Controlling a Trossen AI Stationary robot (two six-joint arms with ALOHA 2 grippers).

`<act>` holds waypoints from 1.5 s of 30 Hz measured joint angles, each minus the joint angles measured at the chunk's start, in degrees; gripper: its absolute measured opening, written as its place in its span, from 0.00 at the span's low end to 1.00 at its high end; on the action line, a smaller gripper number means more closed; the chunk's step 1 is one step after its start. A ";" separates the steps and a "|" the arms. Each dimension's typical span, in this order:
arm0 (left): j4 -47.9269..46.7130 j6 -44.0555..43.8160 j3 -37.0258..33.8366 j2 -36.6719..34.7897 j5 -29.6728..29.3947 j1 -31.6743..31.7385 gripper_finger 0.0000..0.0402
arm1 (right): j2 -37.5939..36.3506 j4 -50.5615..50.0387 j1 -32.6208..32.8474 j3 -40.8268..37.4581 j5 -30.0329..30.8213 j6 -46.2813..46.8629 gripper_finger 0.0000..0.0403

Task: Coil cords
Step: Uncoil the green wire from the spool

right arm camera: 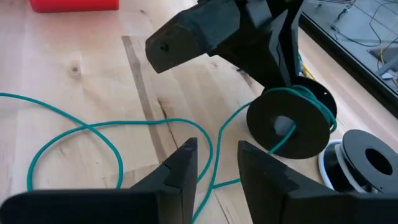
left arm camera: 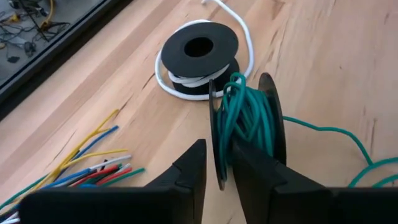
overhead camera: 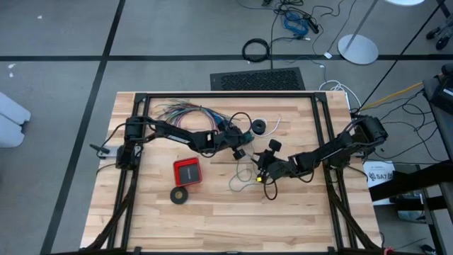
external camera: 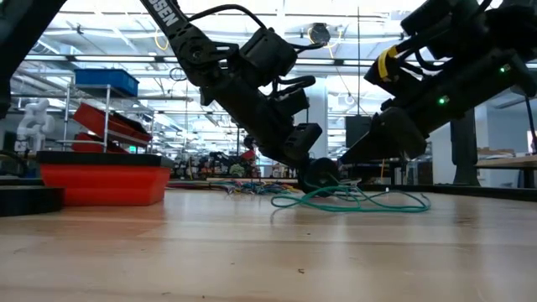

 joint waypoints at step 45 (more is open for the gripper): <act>1.02 8.28 -4.31 -3.72 14.97 4.92 0.21 | -1.27 -1.27 -3.76 -0.07 -2.75 5.12 0.25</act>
